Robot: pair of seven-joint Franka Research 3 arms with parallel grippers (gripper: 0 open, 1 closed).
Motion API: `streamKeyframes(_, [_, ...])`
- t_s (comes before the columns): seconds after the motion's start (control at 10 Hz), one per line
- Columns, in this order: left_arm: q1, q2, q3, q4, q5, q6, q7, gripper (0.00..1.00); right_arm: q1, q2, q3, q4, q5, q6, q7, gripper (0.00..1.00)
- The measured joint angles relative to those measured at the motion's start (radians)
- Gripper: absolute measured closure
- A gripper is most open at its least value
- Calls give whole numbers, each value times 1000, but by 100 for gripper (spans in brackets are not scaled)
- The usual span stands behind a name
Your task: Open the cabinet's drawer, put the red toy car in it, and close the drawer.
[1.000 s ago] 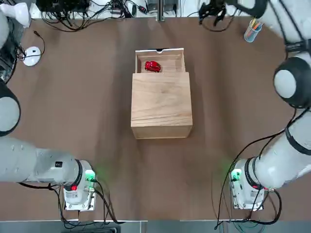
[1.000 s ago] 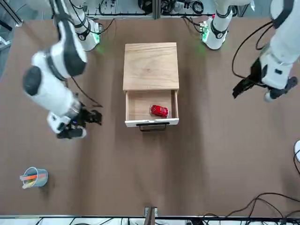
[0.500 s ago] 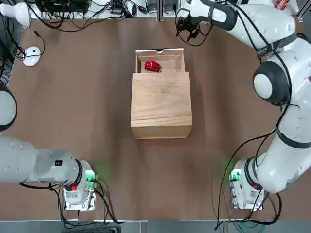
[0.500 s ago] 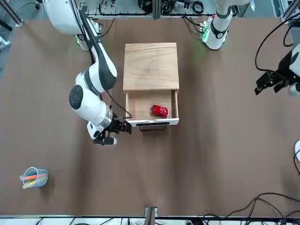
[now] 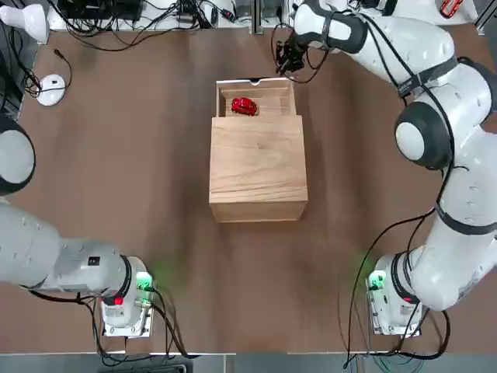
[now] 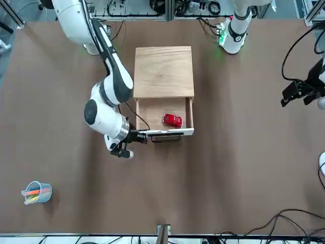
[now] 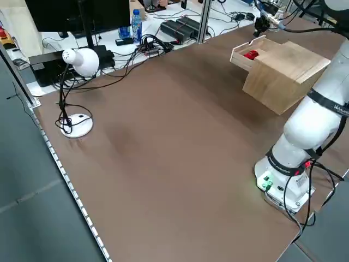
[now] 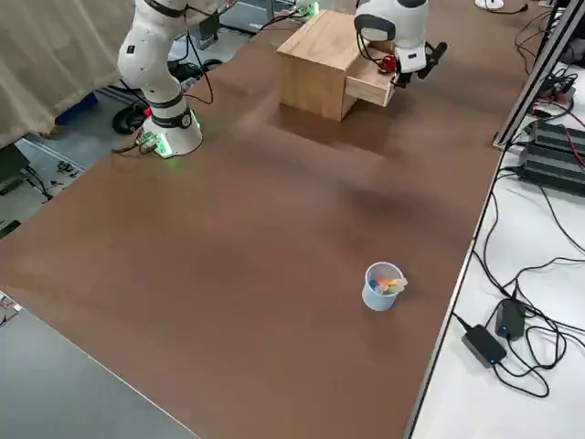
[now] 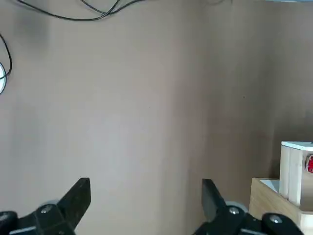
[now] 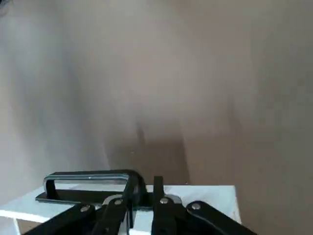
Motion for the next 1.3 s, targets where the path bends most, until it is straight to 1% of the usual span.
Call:
streamKeyframes(0.1, [-1, 0, -2, 1, -1, -26, 9, 0, 5, 0, 0, 1, 1, 0, 6, 84])
streamKeyframes(0.3, [-7, 4, -5, 1, -1, -54, 52, 0, 5, 0, -2, 1, 1, -2, 6, 84])
streamKeyframes(0.5, [-9, 9, -6, 1, -1, -56, 100, 0, 7, 0, -1, 1, 1, -10, 6, 85])
streamKeyframes(0.9, [-9, 20, -5, 1, -1, -56, 94, 0, 12, 1, -11, 8, 1, -106, 2, 88])
streamKeyframes(1.3, [-10, 35, -6, 1, -1, -56, 65, 0, 11, 1, -22, 32, 0, -213, -6, 88])
